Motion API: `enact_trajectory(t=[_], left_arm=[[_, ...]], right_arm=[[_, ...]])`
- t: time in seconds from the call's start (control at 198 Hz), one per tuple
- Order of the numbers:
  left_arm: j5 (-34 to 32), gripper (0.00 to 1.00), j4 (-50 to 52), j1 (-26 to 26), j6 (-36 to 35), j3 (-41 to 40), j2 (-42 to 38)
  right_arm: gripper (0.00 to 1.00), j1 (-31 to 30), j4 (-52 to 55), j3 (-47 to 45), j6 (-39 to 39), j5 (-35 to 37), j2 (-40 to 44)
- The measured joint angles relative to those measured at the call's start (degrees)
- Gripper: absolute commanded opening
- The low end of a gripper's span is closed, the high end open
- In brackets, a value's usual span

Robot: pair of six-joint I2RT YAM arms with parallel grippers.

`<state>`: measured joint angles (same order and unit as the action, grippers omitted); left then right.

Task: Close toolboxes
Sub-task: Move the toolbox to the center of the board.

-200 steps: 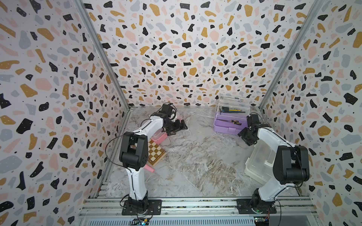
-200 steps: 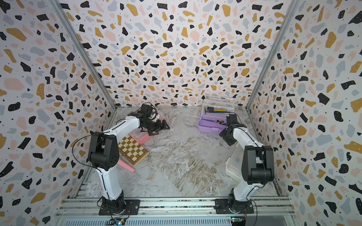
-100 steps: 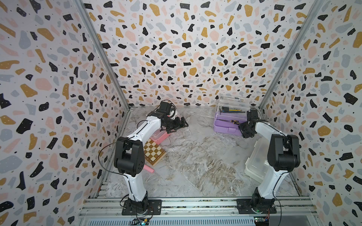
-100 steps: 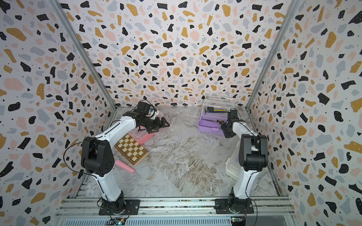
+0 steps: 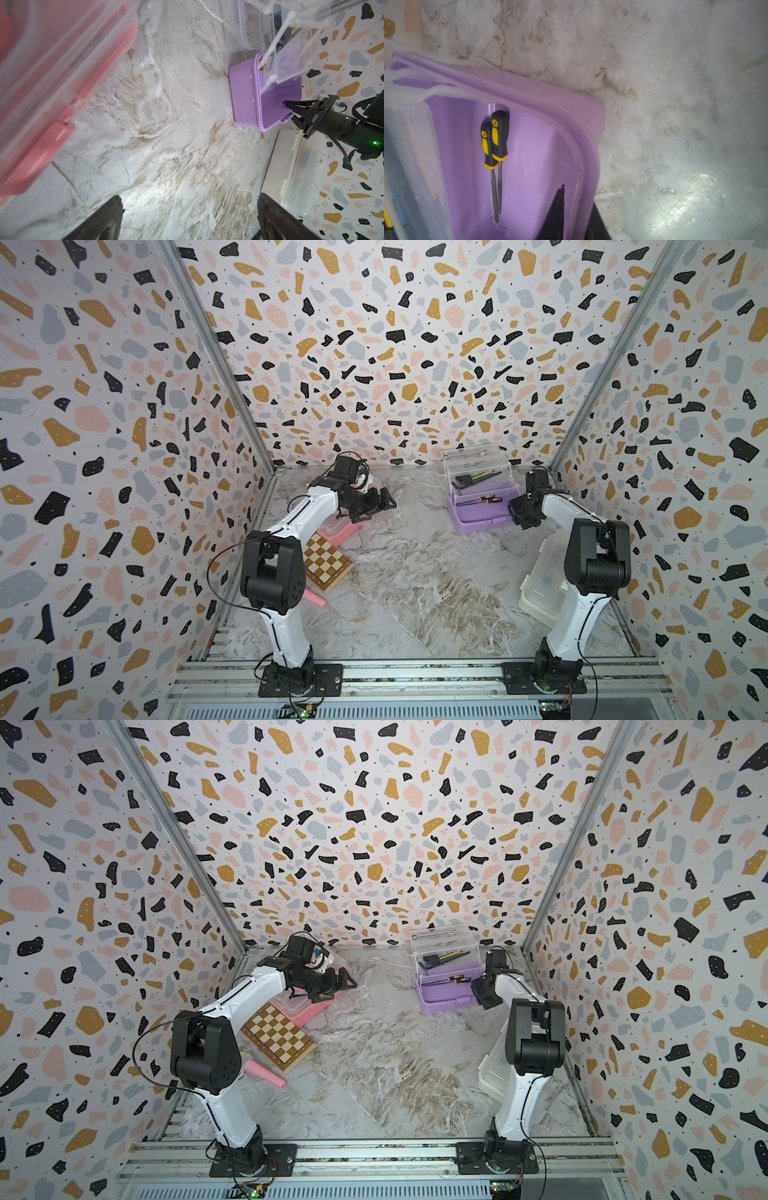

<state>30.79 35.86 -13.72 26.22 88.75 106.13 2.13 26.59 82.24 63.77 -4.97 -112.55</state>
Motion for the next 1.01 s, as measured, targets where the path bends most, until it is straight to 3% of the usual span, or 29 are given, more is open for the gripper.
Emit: enact_trajectory(t=[0.303,0.566,0.833,1.01], left_arm=[[1.55,0.99,-2.01,2.73,1.7,-3.21,-0.66],[1.73,0.77,-5.2,2.75,3.26,-9.77,-2.6],[1.88,0.5,-7.04,0.17,3.91,-14.38,-3.39],[2.12,0.49,-7.85,-3.87,3.78,-14.64,-3.3]], right_arm=[[0.0,-0.11,3.72,-3.91,-14.14,-3.72,4.2],[0.0,-0.68,10.12,-5.68,-29.0,-6.27,7.08],[0.0,-0.85,10.71,-5.68,-32.76,-9.03,7.06],[0.0,-0.7,10.4,-5.68,-32.87,-10.73,6.64]])
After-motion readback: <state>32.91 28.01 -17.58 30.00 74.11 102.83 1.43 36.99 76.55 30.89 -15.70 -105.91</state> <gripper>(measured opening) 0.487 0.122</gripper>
